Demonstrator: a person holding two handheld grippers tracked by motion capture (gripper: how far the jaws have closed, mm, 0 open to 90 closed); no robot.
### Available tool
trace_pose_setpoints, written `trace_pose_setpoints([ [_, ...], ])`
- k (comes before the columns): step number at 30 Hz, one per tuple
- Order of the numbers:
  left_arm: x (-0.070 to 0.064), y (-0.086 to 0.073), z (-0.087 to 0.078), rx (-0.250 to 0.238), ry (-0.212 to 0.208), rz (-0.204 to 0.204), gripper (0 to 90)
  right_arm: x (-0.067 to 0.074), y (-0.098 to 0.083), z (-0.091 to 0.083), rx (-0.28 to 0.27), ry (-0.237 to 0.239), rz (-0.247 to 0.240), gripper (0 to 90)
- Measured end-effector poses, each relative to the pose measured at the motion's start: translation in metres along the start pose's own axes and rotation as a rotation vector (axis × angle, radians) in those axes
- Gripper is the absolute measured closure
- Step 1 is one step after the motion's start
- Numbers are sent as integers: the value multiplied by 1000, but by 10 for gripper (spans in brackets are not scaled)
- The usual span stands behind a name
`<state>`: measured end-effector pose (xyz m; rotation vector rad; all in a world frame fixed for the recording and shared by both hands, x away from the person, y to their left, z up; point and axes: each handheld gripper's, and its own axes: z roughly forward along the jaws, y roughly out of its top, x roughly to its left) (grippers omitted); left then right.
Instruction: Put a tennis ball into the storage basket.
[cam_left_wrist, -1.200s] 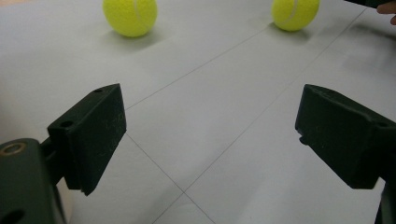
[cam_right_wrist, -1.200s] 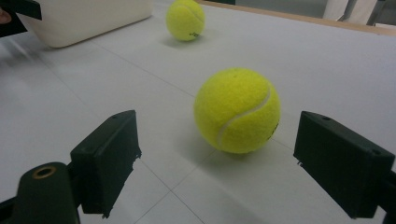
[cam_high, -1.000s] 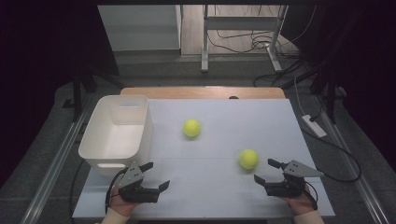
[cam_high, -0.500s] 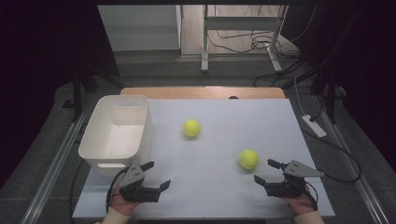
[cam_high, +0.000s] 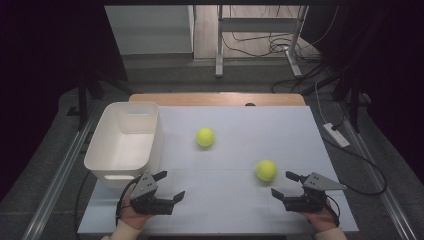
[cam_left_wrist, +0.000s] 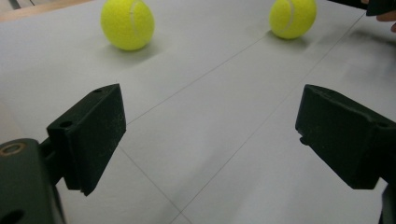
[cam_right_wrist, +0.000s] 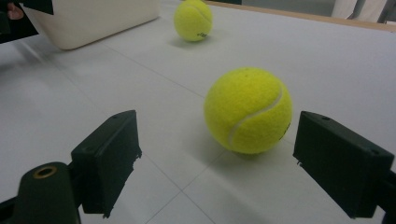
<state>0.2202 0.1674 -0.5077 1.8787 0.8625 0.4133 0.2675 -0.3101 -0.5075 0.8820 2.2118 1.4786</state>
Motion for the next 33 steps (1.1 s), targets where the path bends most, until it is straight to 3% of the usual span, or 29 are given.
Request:
trace_pose_setpoints([
  [10,-3,8,2,15,-17,1,96,0,2,0,-5,-14,11,143],
  [21,-11,27,3,8,-12,41,91,-2,0,0,-3,-6,14,143],
  [33,-12,35,9,26,7,30,90,-3,2,5,-3,-3,2,143],
])
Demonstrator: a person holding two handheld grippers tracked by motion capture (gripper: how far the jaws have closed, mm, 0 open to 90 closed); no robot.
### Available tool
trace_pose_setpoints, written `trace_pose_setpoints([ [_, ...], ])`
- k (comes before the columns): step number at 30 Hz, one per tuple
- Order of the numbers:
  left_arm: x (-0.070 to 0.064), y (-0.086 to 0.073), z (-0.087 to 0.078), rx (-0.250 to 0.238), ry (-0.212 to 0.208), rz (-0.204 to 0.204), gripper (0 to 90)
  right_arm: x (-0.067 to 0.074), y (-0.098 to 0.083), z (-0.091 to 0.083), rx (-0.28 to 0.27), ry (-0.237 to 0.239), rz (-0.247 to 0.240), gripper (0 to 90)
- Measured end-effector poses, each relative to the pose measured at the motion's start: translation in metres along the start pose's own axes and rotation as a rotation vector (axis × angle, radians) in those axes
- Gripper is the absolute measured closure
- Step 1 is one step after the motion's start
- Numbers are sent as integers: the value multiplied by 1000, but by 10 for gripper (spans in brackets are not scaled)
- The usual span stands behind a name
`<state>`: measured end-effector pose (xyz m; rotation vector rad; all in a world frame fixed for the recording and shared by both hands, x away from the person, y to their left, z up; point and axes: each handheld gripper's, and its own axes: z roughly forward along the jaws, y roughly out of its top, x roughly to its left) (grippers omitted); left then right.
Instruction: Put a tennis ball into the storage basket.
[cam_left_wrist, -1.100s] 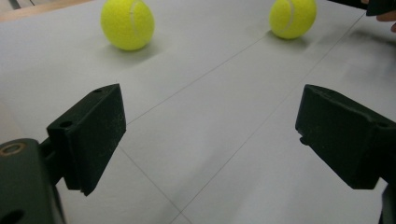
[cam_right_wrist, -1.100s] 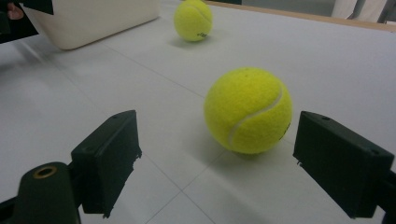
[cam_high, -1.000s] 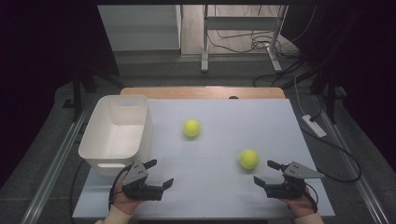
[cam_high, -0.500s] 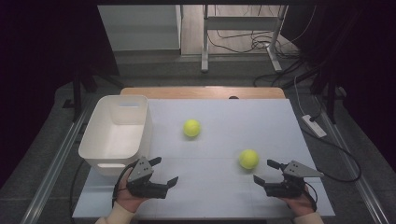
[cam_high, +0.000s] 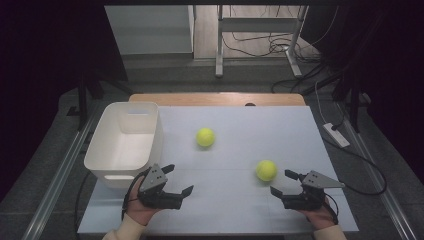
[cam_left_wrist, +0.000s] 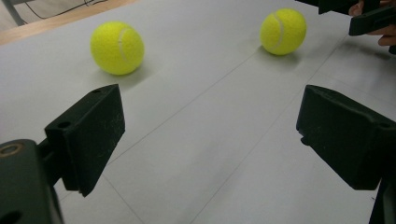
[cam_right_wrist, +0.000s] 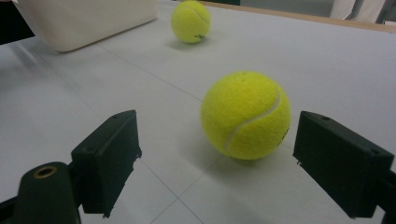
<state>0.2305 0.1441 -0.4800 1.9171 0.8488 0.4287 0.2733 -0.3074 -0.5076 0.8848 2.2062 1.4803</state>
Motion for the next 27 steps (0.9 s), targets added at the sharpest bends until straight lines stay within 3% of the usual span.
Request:
trace_pose_setpoints([
  [8,0,3,8,14,2,-8,90,1,0,1,1,2,1,144],
  [12,0,8,14,19,23,-19,89,0,1,1,3,3,1,144],
  [27,3,22,28,23,12,-15,87,0,1,4,1,5,-1,145],
])
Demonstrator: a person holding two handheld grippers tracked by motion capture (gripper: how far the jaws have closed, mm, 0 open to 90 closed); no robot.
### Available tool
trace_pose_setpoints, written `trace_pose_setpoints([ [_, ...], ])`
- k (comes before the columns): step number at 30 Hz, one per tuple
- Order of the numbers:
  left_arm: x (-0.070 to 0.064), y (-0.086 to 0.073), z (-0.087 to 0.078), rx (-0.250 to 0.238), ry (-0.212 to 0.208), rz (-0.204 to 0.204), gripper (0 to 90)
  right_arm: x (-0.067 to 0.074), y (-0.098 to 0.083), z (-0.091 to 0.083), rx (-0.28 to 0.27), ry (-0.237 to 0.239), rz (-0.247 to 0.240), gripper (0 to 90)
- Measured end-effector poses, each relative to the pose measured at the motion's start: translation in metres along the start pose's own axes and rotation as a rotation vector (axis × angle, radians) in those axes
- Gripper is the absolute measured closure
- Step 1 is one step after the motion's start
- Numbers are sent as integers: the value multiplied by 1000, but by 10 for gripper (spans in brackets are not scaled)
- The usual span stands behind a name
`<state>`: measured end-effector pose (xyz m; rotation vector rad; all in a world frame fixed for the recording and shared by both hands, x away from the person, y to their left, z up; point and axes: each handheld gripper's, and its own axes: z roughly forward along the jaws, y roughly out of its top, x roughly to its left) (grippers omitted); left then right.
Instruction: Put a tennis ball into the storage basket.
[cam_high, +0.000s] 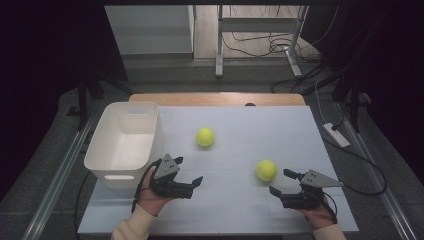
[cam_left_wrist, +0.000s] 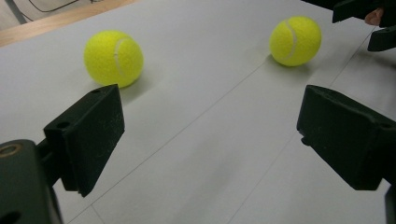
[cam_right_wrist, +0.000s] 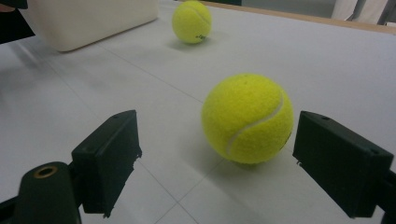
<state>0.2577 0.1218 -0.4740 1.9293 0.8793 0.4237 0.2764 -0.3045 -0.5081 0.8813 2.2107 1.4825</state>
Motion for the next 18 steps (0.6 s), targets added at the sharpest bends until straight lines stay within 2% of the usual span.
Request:
trace_pose_setpoints([
  [6,1,5,2,-9,3,-8,88,0,0,1,-1,-2,-6,146],
  [18,6,13,11,18,6,-34,81,-1,0,2,0,-5,-7,146],
])
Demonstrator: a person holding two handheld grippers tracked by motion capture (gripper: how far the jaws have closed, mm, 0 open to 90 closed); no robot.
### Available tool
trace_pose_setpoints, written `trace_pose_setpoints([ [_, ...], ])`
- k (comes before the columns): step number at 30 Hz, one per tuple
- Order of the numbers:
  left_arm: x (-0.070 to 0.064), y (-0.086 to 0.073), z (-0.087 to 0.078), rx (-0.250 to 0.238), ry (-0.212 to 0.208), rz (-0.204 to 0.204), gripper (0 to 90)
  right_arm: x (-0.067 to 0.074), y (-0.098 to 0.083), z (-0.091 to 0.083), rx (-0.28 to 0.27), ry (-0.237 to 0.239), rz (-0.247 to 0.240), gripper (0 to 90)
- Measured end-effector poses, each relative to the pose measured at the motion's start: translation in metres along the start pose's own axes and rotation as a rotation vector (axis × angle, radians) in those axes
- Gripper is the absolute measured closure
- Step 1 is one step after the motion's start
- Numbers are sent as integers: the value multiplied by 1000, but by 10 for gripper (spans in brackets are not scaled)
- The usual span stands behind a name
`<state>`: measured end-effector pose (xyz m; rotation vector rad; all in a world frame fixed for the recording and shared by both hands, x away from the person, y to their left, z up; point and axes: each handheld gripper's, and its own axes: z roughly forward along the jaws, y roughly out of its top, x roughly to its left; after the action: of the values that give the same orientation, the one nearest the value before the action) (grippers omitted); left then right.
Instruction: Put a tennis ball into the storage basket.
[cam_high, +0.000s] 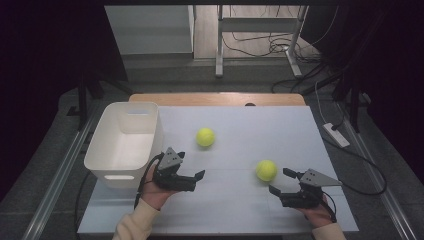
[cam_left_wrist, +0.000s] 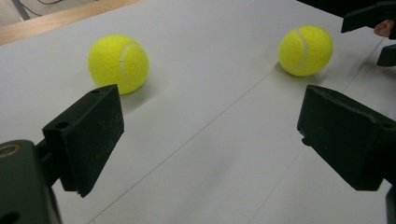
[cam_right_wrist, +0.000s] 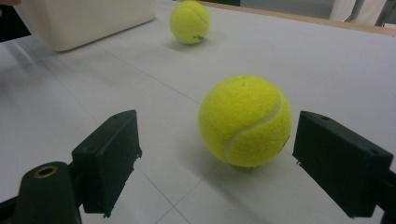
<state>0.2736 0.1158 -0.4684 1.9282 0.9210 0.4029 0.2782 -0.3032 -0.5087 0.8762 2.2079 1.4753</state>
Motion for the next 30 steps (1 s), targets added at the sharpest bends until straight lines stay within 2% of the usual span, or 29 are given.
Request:
trace_pose_setpoints([
  [5,0,5,4,1,-1,6,69,0,1,0,-4,2,4,146],
  [14,5,12,9,6,-7,-23,71,-1,1,3,-3,6,6,146],
  [26,12,15,14,13,4,-37,71,1,1,3,-5,11,0,146],
  [28,12,17,15,18,12,-42,70,1,1,3,-1,11,0,145],
  [30,14,23,16,0,11,-66,71,1,1,2,-5,11,1,146],
])
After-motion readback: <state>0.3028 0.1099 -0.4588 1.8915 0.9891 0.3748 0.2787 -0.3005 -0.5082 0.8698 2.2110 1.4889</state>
